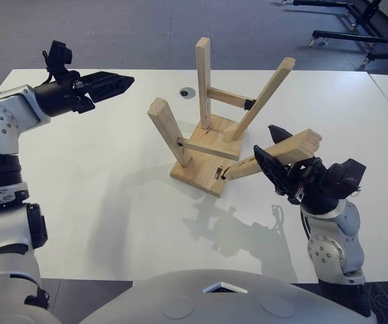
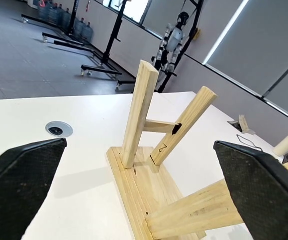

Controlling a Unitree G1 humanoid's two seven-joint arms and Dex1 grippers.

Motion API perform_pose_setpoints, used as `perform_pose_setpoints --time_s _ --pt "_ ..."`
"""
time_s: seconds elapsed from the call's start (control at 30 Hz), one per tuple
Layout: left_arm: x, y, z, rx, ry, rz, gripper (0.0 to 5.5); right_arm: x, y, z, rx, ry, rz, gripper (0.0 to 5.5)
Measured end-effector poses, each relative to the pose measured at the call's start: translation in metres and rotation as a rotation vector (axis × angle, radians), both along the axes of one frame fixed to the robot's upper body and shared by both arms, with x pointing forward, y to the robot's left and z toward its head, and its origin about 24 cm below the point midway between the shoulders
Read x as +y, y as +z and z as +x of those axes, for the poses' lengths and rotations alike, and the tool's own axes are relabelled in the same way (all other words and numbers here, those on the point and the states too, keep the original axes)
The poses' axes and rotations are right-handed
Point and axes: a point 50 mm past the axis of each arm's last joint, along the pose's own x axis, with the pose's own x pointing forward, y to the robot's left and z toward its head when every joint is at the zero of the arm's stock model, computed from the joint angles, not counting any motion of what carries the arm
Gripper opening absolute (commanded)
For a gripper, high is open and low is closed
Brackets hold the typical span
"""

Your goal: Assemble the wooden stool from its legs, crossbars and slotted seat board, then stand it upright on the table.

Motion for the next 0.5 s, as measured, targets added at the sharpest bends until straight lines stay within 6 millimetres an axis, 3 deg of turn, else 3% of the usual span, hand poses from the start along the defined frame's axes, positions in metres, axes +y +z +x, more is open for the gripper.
perform_pose_setpoints --time_s 0.23,0.5 --pt "-0.003 -0.007 0.005 0.041 -0.034 0.014 5.40 0.000 -0.019 0.007 0.035 0.000 0.003 2.06" --pt "-0.008 -0.007 0.012 0.054 -0.079 0.027 5.40 0.003 -0.019 0.016 0.016 0.001 0.023 2.06"
